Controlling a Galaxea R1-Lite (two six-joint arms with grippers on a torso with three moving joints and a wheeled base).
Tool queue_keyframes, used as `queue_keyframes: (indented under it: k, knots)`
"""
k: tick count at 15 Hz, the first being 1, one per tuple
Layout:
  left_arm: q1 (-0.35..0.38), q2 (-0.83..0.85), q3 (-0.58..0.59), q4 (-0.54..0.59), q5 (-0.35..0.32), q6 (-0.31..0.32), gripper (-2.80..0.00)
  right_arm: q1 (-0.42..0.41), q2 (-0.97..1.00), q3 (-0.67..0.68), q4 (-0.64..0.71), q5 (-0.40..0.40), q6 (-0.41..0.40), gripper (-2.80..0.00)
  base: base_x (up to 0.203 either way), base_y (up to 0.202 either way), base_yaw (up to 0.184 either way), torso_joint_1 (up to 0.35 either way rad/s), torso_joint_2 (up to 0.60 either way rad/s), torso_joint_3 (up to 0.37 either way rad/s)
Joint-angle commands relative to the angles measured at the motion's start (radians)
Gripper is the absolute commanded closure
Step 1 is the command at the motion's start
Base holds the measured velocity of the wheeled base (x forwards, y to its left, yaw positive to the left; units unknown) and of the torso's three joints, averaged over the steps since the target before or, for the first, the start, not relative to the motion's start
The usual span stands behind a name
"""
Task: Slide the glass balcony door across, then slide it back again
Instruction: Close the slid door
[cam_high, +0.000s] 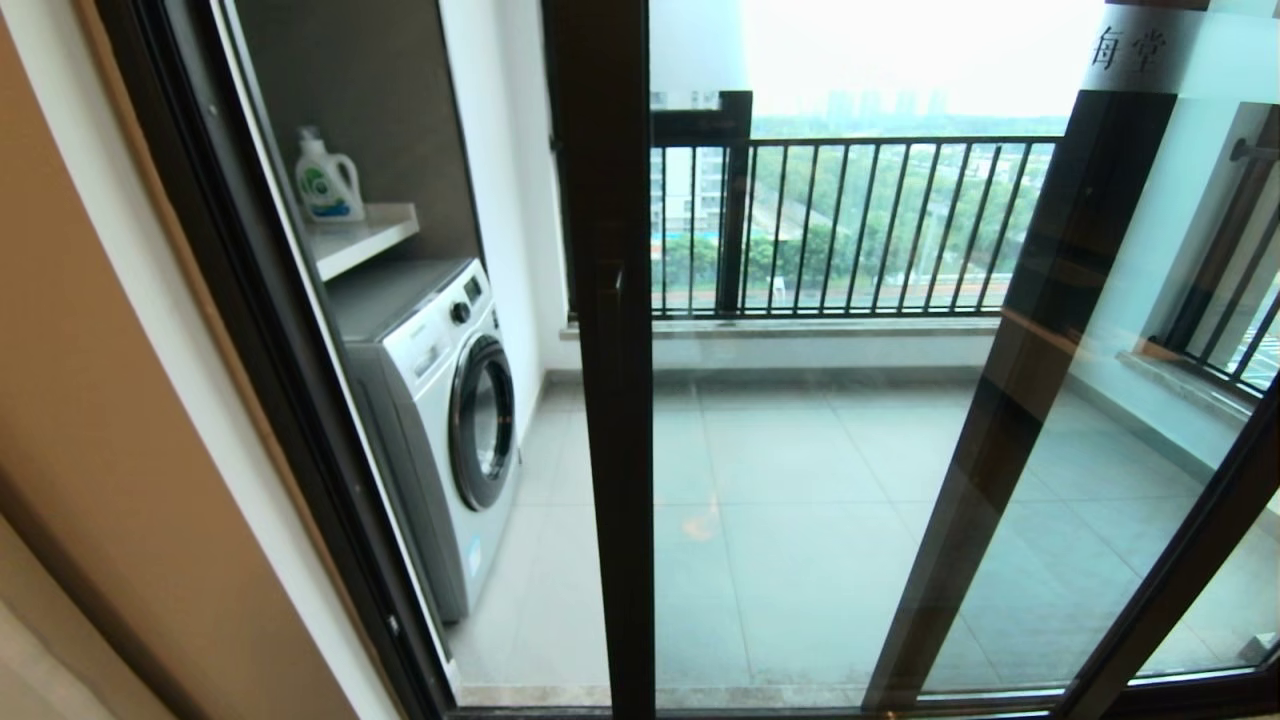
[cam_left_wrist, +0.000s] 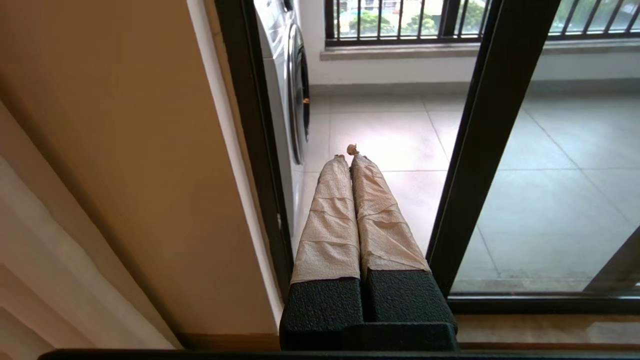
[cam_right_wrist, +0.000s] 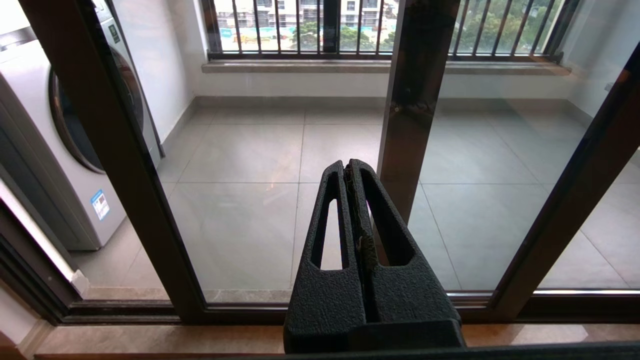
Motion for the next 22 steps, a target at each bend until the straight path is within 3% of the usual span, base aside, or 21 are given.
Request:
queue_keyframes:
  k: [1,2,3,6,11,13,16,19,22]
  knots:
    - [0.0,0.002,-0.011,-0.002,-0.03,0.045,0.0,0.0,0.0,0.012,-0.001,0.001,-0.001,0.0,0.0,0.0,0.0,0.0,0.0,0.0]
    - [0.0,0.008,-0.051,-0.001,-0.068,0.048,0.0,0.0,0.0,0.012,-0.001,0.001,-0.001,0.0,0.0,0.0,0.0,0.0,0.0,0.0]
    - [0.0,0.033,-0.123,0.0,-0.108,0.011,0.0,0.0,0.0,0.012,-0.001,0.001,-0.001,0.0,0.0,0.0,0.0,0.0,0.0,0.0]
    - [0.0,0.286,-0.287,-0.046,-0.204,-0.053,0.0,0.0,0.0,0.012,-0.001,0.001,-0.001,0.0,0.0,0.0,0.0,0.0,0.0,0.0]
    - [-0.034,0.945,-0.408,-0.499,-0.271,-0.075,0.0,0.0,0.0,0.012,0.0,0.001,-0.001,0.0,0.0,0.0,0.0,0.0,0.0,0.0]
    - [-0.105,1.185,-0.506,-0.618,-0.232,-0.079,0.0,0.0,0.0,0.012,-0.001,0.001,-0.001,0.0,0.0,0.0,0.0,0.0,0.0,0.0]
    - [-0.245,1.504,-0.684,-0.73,-0.097,-0.131,0.0,0.0,-0.001,0.012,-0.001,0.001,-0.001,0.0,0.0,0.0,0.0,0.0,0.0,0.0]
    - [-0.378,1.701,-0.882,-0.787,0.0,-0.221,0.0,0.0,0.0,0.012,-0.001,0.001,-0.001,0.0,0.0,0.0,0.0,0.0,0.0,0.0]
    - [-0.464,1.814,-0.999,-0.799,0.067,-0.243,0.0,0.0,0.0,0.012,-0.001,0.001,-0.001,0.0,0.0,0.0,0.0,0.0,0.0,0.0]
